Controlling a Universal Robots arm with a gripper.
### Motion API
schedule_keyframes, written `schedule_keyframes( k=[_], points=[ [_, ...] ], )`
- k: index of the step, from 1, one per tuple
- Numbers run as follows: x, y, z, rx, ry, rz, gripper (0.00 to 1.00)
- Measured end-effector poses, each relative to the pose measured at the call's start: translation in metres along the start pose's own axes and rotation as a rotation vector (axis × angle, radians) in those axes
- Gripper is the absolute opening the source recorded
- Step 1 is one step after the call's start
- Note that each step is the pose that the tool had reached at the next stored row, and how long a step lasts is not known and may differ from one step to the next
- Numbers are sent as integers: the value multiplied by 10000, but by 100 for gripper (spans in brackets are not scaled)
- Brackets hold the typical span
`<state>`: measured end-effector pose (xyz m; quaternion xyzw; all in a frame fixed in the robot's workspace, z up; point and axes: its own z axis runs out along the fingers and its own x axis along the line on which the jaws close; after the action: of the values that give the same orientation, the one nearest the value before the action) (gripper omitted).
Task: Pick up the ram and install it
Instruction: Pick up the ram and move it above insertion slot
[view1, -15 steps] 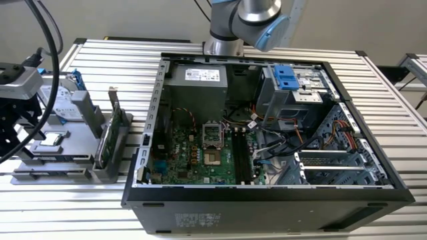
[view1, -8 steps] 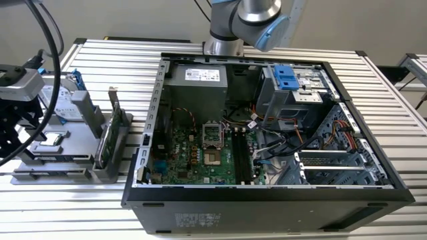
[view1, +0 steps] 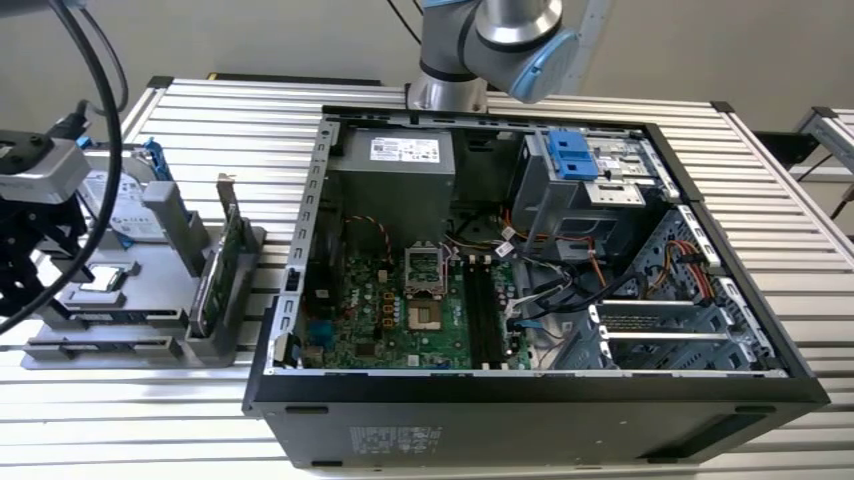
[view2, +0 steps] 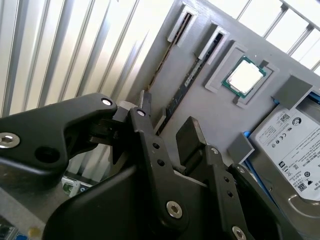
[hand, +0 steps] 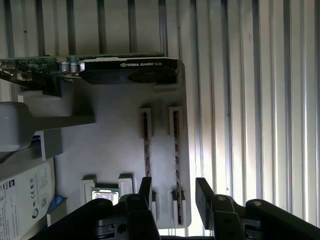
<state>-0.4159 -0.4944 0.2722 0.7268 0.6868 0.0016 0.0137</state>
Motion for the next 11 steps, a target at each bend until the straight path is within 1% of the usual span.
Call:
schedule_keyframes(
  k=[11],
  points=[
    [1,-1,49,1,-1,0,100]
  ],
)
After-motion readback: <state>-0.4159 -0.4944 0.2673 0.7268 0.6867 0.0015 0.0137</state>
